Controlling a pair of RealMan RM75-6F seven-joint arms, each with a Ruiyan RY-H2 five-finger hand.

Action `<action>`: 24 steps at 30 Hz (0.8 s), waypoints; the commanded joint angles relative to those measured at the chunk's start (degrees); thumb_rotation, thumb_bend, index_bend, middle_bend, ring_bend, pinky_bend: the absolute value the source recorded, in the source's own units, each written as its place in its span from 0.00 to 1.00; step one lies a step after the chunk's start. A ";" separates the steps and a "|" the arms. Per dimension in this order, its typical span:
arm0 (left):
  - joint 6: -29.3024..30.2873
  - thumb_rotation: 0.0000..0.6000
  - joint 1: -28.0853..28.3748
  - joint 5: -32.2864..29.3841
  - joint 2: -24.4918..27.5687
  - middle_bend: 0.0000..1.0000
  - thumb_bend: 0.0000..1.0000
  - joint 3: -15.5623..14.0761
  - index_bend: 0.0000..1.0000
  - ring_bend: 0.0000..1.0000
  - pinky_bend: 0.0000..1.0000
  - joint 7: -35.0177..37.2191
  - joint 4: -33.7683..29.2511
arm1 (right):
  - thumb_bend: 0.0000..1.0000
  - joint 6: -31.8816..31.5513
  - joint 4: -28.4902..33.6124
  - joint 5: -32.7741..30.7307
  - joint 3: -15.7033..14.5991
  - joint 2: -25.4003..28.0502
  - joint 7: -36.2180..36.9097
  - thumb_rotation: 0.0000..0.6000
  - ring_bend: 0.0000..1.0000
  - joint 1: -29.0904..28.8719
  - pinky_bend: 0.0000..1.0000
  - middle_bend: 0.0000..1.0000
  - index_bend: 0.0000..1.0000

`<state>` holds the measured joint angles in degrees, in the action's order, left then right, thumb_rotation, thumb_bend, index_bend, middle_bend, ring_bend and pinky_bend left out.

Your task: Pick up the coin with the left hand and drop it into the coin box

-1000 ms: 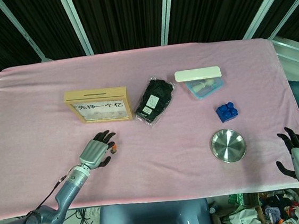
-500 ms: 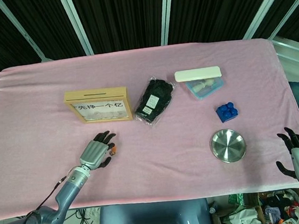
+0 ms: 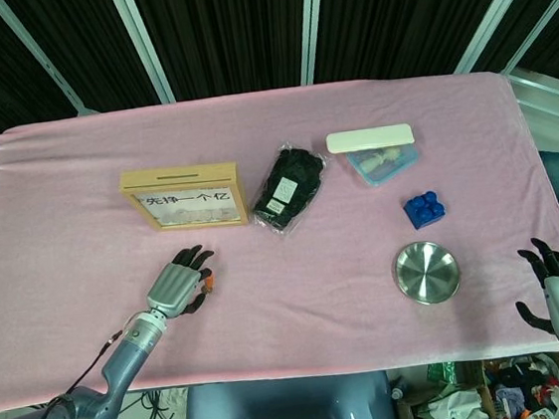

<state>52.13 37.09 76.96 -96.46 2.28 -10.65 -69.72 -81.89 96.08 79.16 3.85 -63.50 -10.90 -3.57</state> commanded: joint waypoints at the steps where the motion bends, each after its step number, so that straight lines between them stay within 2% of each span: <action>1: -0.25 1.00 0.00 -0.25 0.09 0.11 0.40 0.00 0.50 0.00 0.11 -0.30 -0.16 | 0.20 -0.01 0.00 -0.01 0.01 0.00 0.02 1.00 0.16 0.00 0.20 0.06 0.20; 13: -0.35 1.00 -0.16 -0.88 0.58 0.15 0.40 0.10 0.57 0.00 0.10 -1.33 -0.93 | 0.20 0.00 -0.03 0.09 0.00 0.03 0.14 1.00 0.16 -0.03 0.20 0.06 0.20; 24: -0.73 1.00 -0.14 -1.55 0.88 0.16 0.40 0.21 0.57 0.00 0.10 -2.23 -1.56 | 0.20 -0.10 -0.10 0.25 0.02 0.04 0.44 1.00 0.16 -0.02 0.20 0.06 0.20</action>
<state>51.40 36.94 75.39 -95.59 2.49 -12.87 -71.27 -81.98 95.99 79.40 3.87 -63.45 -10.48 -3.59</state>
